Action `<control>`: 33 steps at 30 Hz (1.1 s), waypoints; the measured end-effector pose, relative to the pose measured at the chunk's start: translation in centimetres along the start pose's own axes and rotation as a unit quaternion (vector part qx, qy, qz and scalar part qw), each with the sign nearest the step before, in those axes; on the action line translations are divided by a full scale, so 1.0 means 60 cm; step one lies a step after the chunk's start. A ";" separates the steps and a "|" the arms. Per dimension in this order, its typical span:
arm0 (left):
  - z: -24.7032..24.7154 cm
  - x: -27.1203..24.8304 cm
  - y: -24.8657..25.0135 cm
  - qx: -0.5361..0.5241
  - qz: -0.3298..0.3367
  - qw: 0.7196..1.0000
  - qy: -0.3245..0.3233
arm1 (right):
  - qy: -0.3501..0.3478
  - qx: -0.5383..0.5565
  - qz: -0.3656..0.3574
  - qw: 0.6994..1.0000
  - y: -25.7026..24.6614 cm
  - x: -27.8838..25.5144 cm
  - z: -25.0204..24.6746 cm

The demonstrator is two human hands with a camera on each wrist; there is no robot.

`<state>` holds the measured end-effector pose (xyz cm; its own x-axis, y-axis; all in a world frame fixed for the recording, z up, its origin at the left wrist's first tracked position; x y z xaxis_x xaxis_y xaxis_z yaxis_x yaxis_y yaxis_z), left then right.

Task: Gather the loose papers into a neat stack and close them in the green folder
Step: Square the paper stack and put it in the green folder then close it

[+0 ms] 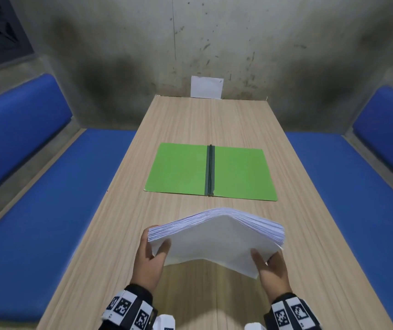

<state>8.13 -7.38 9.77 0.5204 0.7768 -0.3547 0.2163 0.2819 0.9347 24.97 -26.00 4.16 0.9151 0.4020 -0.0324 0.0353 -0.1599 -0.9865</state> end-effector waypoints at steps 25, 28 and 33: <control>0.059 -0.030 0.101 -0.020 0.119 0.982 -0.142 | -0.128 -0.420 -0.428 0.790 -0.277 0.008 -0.009; 0.030 -0.018 0.086 -0.017 0.079 0.986 -0.145 | -0.107 -0.387 -0.369 0.838 -0.259 0.021 -0.044; 0.010 0.006 0.065 0.018 0.062 0.979 -0.191 | -0.159 -0.010 -0.136 0.978 -0.200 0.047 -0.069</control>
<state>9.67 -6.34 13.27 0.8141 0.5343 -0.2277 0.1578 0.1737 0.9721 28.77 -26.68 16.59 0.6994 0.6918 0.1797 0.2717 -0.0248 -0.9621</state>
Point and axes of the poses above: each hand's wrist, its own x-axis towards the middle knuckle, its own z-axis out of the palm, y = z × x, the point moved 1 cm from there along x, towards the middle knuckle, and after that the axes turned 11 degrees about -z, right-handed, at the moved point
